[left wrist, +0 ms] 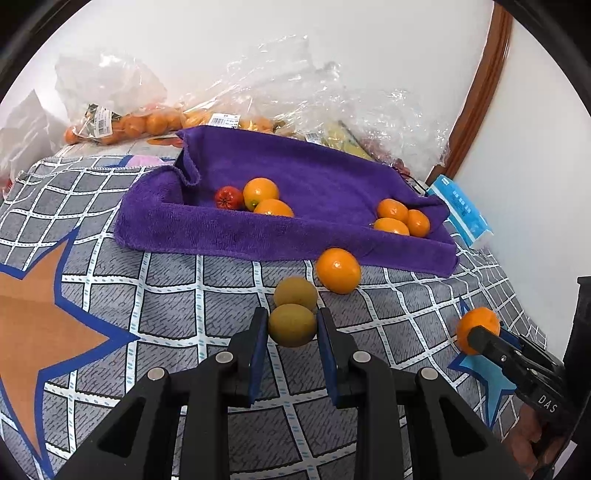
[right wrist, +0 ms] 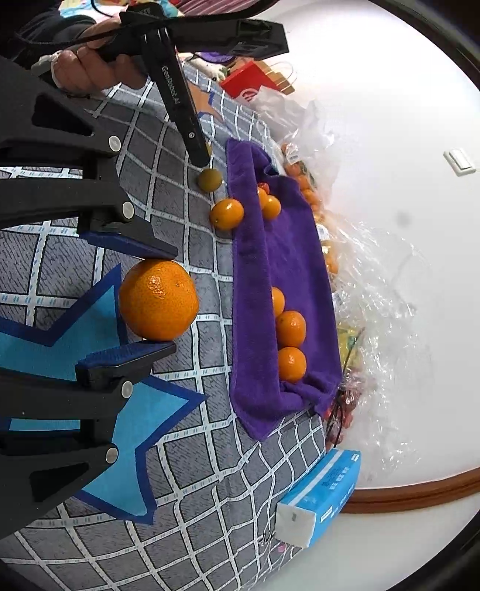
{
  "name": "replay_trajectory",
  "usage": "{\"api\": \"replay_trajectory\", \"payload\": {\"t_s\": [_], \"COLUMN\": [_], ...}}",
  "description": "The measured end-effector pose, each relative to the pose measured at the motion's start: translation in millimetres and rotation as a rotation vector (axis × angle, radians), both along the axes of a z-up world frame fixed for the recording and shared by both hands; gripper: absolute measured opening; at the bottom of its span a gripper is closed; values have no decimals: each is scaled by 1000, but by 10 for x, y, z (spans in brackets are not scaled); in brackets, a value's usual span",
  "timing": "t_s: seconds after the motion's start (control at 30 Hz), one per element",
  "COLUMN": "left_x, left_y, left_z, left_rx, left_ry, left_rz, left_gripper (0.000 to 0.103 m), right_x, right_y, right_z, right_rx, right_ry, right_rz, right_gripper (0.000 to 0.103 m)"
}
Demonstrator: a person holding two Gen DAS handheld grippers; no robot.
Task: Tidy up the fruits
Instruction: 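Grasp a green-yellow fruit with the left gripper while the right gripper holds the orange, then carry the orange and the green-yellow fruit over the purple towel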
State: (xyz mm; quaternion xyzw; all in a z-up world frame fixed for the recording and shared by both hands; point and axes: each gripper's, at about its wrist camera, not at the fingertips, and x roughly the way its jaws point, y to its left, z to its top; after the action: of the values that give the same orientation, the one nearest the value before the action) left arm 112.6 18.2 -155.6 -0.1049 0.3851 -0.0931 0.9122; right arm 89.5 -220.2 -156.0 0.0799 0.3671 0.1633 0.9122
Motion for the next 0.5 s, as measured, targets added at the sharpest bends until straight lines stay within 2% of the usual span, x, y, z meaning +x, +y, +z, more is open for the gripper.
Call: {"api": "replay_trajectory", "payload": {"t_s": [0.13,0.27,0.5], "left_x": [6,8,4], "left_y": [-16,7,45], "left_z": [-1,-1,7], "left_rx": [4,-3,2], "left_ry": [1,3,-4], "left_rz": [-7,4,43], "left_gripper": [25,25,25], "right_x": [17,37,80], "right_y": [-25,31,144], "right_z": [4,32,223], "right_rx": [8,-39,-53], "right_ry": [12,13,-32], "right_rz": [-12,-26,-9], "right_gripper": [44,44,44]}}
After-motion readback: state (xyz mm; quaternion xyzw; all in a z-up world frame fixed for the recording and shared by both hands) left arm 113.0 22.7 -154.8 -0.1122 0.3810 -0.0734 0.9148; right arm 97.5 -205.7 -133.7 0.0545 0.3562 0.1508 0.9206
